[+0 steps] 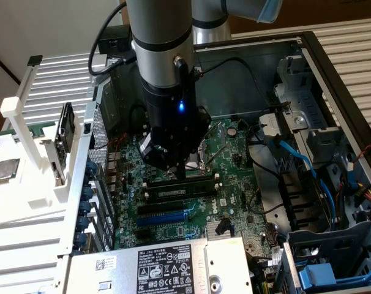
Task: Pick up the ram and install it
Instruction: 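Press down the ram until it locks into place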
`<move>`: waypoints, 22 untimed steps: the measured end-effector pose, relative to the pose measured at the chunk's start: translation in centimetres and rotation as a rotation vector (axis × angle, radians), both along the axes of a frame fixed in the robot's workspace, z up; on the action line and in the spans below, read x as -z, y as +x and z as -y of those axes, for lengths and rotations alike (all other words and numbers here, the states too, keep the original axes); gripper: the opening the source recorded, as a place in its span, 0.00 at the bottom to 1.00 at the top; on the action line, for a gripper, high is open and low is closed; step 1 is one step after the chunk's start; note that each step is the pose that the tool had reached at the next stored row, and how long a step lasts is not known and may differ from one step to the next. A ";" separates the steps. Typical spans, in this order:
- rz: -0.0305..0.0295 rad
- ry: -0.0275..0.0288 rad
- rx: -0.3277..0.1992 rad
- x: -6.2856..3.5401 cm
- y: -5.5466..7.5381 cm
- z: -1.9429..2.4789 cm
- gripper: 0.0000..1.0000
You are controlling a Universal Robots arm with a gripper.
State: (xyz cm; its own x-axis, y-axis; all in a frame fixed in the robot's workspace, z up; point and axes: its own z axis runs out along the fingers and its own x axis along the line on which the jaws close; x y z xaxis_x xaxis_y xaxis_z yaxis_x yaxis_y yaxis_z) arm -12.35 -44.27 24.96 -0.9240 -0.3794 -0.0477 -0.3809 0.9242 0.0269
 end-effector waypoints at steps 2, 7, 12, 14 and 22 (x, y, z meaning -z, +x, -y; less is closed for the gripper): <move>0.0000 0.0000 0.015 0.00 0.0 0.00 0.10; -0.0001 0.0000 0.053 0.00 0.0 0.00 0.10; -0.0003 0.0000 0.092 0.00 0.0 0.00 0.10; -0.0004 0.0000 0.106 0.00 0.0 -0.01 0.10; -0.0007 -0.0001 0.140 0.00 0.2 -0.07 0.10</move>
State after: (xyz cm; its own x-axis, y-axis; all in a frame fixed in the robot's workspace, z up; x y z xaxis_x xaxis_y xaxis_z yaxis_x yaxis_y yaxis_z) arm -12.18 -44.20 24.96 -0.9680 -0.2466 -0.0470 -0.2480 0.9684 0.0271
